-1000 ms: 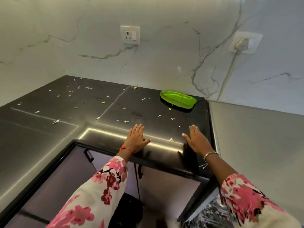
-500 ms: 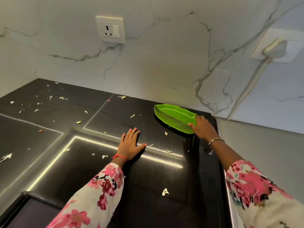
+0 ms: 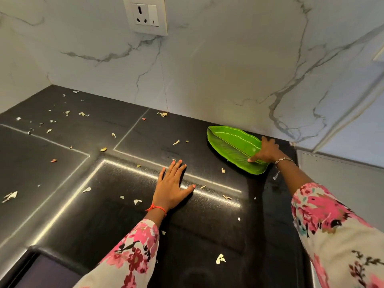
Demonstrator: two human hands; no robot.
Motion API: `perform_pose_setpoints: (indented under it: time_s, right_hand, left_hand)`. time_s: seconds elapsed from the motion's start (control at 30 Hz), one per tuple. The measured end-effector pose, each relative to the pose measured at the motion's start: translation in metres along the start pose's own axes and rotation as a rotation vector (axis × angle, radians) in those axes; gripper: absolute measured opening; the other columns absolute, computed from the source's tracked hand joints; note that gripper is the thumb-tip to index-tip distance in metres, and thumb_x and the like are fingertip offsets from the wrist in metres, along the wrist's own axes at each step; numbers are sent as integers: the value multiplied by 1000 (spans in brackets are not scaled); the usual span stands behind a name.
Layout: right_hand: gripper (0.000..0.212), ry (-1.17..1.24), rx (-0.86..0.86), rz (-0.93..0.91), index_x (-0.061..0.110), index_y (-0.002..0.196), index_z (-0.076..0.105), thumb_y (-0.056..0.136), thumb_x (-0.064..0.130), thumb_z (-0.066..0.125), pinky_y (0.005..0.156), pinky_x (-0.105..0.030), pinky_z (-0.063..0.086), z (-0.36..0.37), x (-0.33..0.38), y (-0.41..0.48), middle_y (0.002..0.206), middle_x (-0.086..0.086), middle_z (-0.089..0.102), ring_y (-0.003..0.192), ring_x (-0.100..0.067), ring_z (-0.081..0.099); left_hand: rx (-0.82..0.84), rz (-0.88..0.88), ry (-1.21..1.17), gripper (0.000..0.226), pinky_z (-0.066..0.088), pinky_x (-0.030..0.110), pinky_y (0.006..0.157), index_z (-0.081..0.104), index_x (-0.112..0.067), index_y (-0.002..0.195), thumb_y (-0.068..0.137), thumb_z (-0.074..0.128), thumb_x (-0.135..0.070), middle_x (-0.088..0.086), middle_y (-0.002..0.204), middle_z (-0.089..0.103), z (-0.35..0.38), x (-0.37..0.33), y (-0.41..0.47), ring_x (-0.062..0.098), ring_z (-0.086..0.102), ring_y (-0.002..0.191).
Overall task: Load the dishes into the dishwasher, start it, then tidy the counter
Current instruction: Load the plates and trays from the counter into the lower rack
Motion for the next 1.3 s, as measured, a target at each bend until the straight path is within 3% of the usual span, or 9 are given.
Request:
perform_pose_setpoints:
  time_s: [0.13, 0.23, 0.33, 0.43, 0.63, 0.83, 1.07, 1.17, 1.3]
  right_hand:
    - [97, 151, -37, -1, -2, 129, 40, 54, 34, 90, 98, -40, 42, 0, -7, -5, 132, -25, 42, 124, -38, 42]
    - [61, 436, -59, 9, -9, 104, 61, 58, 22, 88, 66, -32, 48, -1, -18, -12, 100, -21, 64, 84, -30, 62]
    - [41, 811, 38, 42, -11, 109, 59, 73, 2, 75, 46, -28, 53, 11, -19, -32, 80, -15, 62, 52, -18, 62]
    - [40, 1110, 19, 67, 1, 119, 51, 82, -8, 61, 33, -28, 49, 21, -22, -59, 86, -11, 60, 56, -19, 58]
    - [43, 1442, 130, 130, -1, 132, 45, 90, -7, 47, 36, -32, 52, 63, -33, -141, 51, 4, 67, 44, -12, 64]
    - [45, 1502, 188, 69, -3, 131, 46, 88, -12, 41, 47, -34, 55, 90, -34, -268, 75, -10, 70, 75, -28, 62]
    - [44, 1524, 102, 6, -8, 125, 52, 81, -8, 54, 57, -37, 57, 157, -63, -437, 63, -4, 71, 59, -20, 67]
    - [43, 1551, 86, 28, -10, 124, 51, 81, -9, 57, 55, -33, 58, 194, -85, -519, 88, -12, 69, 61, -21, 68]
    - [44, 1529, 91, 67, -10, 128, 47, 84, -12, 53, 55, -31, 57, 246, -124, -611, 118, -20, 59, 55, -11, 68]
  left_hand:
    - [-3, 4, 2, 89, -1, 35, 117, 26, -27, 146, 72, 22, -75, -12, 156, 13, 1, 0, -1, 5, 2, 144]
    - [-6, 1, -2, 89, 1, 37, 118, 27, -26, 146, 72, 23, -75, -11, 156, 15, -1, 0, -1, 6, 3, 144]
    - [0, -5, 4, 90, 2, 38, 118, 27, -25, 146, 71, 23, -74, -9, 156, 16, -1, 0, -1, 8, 5, 145]
    - [46, -5, 44, 92, 1, 39, 118, 23, -23, 147, 72, 18, -75, -6, 157, 13, 1, -1, -1, 12, 4, 145]
    - [94, -71, -93, 70, 7, 40, 118, 25, -7, 145, 91, 52, -42, 8, 156, 16, -5, -16, -43, 23, 7, 146]
    - [34, 1, -100, 70, 5, 37, 117, 29, -5, 143, 90, 50, -46, 9, 154, 21, -17, -35, -173, 23, 8, 145]
    - [-52, 34, -130, 84, 11, 41, 115, 40, -4, 137, 75, 35, -60, 11, 150, 31, -20, -44, -358, 27, 17, 144]
    - [-6, 13, -125, 75, 7, 40, 116, 35, -5, 140, 84, 45, -53, 10, 153, 25, -13, -51, -443, 26, 14, 145]
    - [145, 51, -74, 94, 2, 37, 117, 30, -9, 143, 69, 18, -66, 7, 155, 19, 8, -72, -552, 22, 8, 146]
Point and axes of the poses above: each hand's wrist, its own y-axis towards the middle knuckle, its own z-axis out of the palm, x = y × z, the point moved 7 cm from there along y, towards the middle knuckle
